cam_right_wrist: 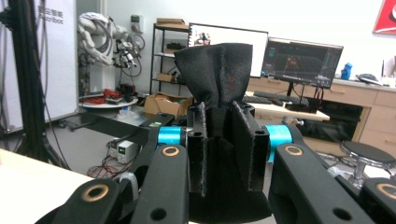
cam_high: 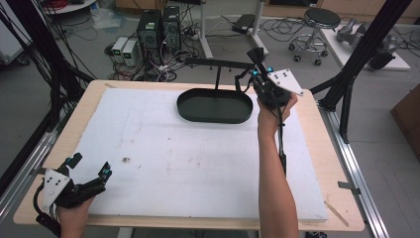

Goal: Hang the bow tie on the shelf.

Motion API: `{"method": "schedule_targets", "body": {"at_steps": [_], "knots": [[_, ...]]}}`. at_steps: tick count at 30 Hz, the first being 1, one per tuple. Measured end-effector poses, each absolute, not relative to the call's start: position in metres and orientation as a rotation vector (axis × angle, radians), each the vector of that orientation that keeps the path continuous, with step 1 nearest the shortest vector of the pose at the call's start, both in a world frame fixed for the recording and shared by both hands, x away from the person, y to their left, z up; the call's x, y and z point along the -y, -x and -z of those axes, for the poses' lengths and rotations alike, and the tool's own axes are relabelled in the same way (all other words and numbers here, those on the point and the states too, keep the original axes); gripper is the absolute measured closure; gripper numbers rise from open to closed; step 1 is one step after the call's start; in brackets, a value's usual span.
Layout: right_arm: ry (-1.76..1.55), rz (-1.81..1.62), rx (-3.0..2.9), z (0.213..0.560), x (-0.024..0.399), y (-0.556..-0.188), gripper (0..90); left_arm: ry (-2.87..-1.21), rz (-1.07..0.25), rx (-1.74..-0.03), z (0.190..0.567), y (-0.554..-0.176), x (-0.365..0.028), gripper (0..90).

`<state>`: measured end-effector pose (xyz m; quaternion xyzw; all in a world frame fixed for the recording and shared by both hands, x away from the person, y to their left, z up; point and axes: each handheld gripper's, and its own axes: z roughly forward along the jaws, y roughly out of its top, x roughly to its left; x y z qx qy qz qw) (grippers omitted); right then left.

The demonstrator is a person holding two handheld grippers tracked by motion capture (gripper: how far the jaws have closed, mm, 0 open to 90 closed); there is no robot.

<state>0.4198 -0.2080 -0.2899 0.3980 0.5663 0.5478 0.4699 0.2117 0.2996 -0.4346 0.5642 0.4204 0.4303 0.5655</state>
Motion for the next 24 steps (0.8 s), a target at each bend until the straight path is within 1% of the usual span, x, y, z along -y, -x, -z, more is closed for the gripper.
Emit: {"method": "schedule_targets", "body": {"at_steps": [6, 10, 18, 24], "knots": [[-1.024, -1.355, -1.362, 0.295, 0.214, -0.448, 76.1, -1.324, -1.011, -0.985, 0.434, -0.212, -0.299, 7.8], [-1.038, -1.339, -1.354, 0.300, 0.217, -0.460, 76.1, -1.324, -1.009, -0.987, 0.435, -0.212, -0.299, 7.8], [-1.110, -1.334, -1.358, 0.319, 0.230, -0.478, 76.1, -1.334, -1.001, -0.985, 0.436, -0.213, -0.298, 7.8], [-1.131, -1.319, -1.380, 0.328, 0.232, -0.485, 75.9, -1.337, -1.000, -0.987, 0.438, -0.214, -0.298, 7.8]]}}
